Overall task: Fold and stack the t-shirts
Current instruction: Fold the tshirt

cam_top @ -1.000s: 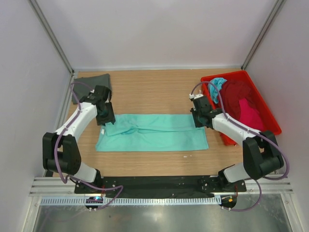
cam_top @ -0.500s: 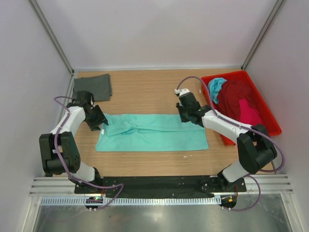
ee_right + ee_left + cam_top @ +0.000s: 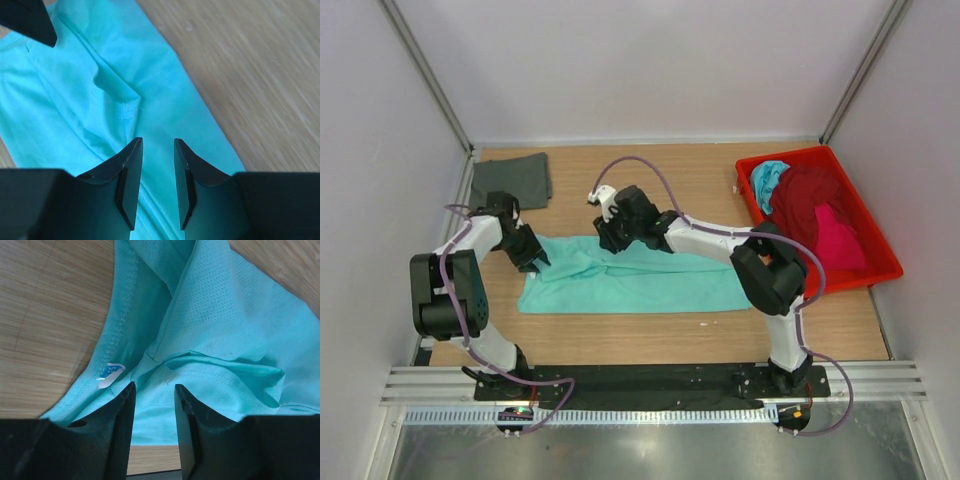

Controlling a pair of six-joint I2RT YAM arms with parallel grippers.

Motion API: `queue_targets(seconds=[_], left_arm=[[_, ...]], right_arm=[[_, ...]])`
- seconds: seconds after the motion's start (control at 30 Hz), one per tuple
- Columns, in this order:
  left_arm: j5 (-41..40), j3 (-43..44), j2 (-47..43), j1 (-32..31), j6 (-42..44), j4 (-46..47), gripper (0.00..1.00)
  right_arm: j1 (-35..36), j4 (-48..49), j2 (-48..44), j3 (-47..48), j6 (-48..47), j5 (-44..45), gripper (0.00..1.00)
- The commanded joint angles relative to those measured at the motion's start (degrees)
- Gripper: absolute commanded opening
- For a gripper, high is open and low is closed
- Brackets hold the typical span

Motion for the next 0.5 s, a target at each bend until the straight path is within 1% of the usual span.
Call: queue_targets(seconds=[0.0, 0.1, 0.17, 0.23, 0.3, 0.47], left_arm=[[1.72, 1.72, -0.13, 0.72, -0.55, 0.73, 0.37], [2.87, 2.25, -0.66, 1.6, -1.34, -0.23, 0.3], [1.12, 2.69, -2.23, 2.56, -2.04, -0.77, 0.29], [-0.64, 3.65, -3.38, 3.27, -3.09, -1.3, 0.3], [-1.61, 4.7, -4.0, 4.58, -3.54, -1.65, 0.35], [-1.26, 5.24, -3.21, 5.55, -3.71, -1.56, 0.37]], right_arm=[[2.01, 2.43, 1.55, 5.22, -5.52, -7.42, 0.38], [3.16, 2.43, 3.66, 6.81, -7.11, -10.06, 0.4], [3.77, 2.43, 5.16, 8.21, -7.99, -10.68, 0.41], [4.04, 2.26, 6.3, 9.7, -8.61, -11.29, 0.41], [4.56, 1.82, 7.97, 10.76, -9.14, -11.47, 0.42], [5.44, -0.37, 10.96, 14.37, -10.45, -11.12, 0.42]])
